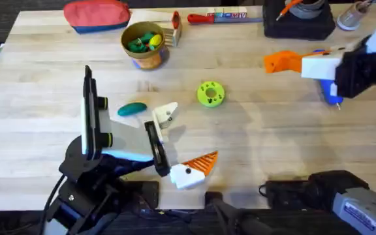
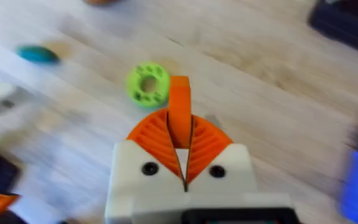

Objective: Pick up the gripper from the table and insert it into the empty holder that is missing its gripper. Then pick up a screw, insert it into the mounting hole, and use the screwdriver to tighten it. Finally, clean up the table by picking up the vegetable and placing it into the bucket.

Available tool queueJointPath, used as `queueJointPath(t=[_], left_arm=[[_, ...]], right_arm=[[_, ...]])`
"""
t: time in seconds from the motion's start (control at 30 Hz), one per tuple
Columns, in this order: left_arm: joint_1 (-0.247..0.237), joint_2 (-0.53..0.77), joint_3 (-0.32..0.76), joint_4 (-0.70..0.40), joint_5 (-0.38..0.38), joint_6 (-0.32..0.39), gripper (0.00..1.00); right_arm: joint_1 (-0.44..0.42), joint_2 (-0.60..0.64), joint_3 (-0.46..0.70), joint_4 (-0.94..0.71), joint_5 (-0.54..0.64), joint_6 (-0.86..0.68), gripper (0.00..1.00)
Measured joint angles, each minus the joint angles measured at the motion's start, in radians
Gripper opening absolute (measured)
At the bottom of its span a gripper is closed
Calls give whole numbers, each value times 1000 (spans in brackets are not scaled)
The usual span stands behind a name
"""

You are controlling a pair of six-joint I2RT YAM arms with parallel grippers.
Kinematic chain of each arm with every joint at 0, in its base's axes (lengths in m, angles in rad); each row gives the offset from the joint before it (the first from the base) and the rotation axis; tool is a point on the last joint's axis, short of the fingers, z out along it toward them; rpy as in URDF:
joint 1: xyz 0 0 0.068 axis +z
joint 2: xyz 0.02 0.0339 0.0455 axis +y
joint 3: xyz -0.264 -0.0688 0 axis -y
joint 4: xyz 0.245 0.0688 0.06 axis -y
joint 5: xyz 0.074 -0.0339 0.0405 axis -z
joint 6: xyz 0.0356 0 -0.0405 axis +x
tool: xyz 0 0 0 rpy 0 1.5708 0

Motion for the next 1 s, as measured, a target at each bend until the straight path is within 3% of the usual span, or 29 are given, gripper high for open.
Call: queueJointPath(t=[0.17,0.4,0.57,0.73,1.0], left_arm=[[0,0,0,0,0,0,988],[0,0,0,0,0,0,988],[0,0,0,0,0,0,988],[0,0,0,0,0,0,988],[0,0,0,0,0,0,988]], right_arm=[[-42,-78,-244,246,-322,212,4],[0,-13,-517,472,-650,626,4],[74,57,-536,522,-780,761,4],[165,210,-536,714,-894,889,4],[189,352,-536,839,-1005,979,4]])
